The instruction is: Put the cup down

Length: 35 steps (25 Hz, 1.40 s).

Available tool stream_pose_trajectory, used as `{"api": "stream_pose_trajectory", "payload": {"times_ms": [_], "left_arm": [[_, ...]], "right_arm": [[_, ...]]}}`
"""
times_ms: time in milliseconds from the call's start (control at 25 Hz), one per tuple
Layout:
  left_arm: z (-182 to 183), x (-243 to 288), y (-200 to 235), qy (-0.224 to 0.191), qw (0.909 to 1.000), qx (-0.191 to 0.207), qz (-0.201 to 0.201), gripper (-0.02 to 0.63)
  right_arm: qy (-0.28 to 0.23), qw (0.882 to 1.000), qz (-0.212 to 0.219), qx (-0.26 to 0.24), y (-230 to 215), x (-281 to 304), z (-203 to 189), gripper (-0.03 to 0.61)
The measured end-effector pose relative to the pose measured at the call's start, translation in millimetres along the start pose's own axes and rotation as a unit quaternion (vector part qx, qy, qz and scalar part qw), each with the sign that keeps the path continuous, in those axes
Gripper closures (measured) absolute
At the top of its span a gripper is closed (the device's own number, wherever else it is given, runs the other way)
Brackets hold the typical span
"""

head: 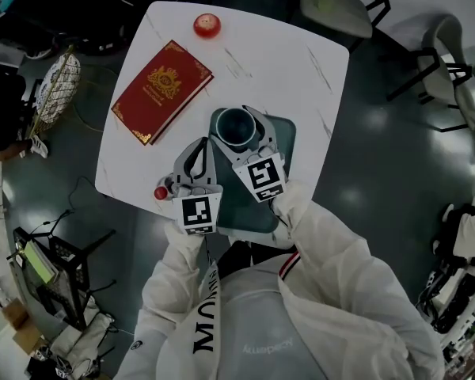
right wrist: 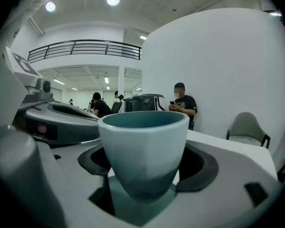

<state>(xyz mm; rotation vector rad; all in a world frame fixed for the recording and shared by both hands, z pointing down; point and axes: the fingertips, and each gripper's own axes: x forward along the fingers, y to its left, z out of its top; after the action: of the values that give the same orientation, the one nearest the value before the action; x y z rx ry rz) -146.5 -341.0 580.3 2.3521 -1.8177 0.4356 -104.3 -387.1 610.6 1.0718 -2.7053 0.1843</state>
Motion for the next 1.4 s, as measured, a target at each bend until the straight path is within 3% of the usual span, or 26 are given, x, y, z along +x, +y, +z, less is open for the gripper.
{"api": "stream_pose_trajectory", "payload": {"times_ms": [1400], "left_arm": [[-22.8,9.5,1.4,0.03,0.9995,-0.013,0.005,0.602]], "right_arm": [[0.021,1.0,-0.002,-0.001,-7.5,29.2,-33.1,0.192]]}}
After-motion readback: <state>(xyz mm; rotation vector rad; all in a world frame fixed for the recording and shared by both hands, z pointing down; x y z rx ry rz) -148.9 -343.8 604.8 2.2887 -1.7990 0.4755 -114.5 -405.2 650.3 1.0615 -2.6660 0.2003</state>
